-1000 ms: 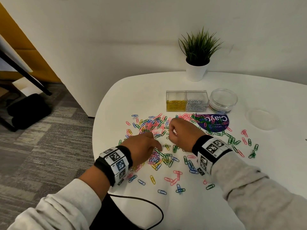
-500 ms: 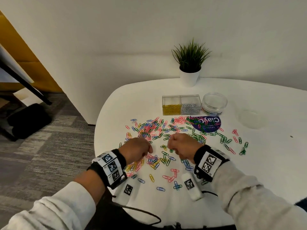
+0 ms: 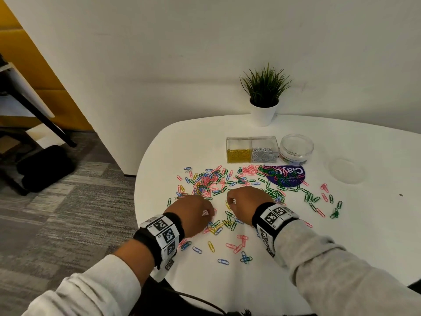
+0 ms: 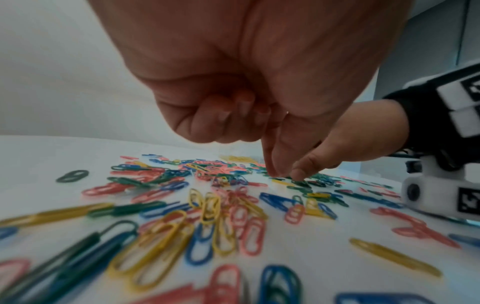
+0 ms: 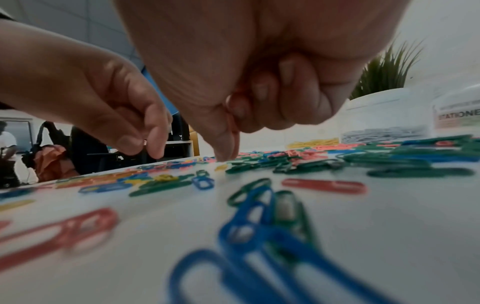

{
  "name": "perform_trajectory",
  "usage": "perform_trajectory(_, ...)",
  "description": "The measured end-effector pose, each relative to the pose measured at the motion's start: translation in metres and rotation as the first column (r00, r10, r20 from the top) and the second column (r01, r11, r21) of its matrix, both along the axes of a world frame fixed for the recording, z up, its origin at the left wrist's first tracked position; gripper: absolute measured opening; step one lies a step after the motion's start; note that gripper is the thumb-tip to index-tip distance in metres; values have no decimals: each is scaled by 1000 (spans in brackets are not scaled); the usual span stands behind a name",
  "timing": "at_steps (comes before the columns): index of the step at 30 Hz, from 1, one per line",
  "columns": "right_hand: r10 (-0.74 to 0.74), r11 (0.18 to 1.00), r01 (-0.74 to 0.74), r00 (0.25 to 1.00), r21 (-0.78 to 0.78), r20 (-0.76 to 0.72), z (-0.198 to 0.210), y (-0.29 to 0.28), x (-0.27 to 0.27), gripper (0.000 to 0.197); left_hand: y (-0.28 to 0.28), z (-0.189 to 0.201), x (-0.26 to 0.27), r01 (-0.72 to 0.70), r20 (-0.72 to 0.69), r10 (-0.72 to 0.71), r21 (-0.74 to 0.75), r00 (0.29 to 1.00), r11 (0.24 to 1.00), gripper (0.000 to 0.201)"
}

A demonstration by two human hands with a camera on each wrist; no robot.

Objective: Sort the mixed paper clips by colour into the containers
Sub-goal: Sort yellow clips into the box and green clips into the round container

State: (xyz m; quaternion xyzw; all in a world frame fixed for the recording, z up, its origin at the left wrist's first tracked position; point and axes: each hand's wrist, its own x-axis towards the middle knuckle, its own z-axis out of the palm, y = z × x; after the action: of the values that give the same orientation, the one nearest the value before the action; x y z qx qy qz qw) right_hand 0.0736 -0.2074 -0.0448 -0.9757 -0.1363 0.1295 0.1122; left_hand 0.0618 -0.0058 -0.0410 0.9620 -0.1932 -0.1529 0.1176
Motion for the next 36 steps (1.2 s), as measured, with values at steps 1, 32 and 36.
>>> perform_trajectory(1,8,1000,-8,1000,-7,-8,-1,2,1,12,-2,-1,-1,24,-2,-24,7,1000,1000,20)
perform_trajectory(32,-60,992,84,973,98,-224,-1,-19,15,13,-11,-8,-2,51,-159,-47,18,986,999,11)
perform_trajectory(36,-17,996,32,983,83,-183,-2,-28,16,13,-4,-6,4,-40,-225,18,-94,974,995,14)
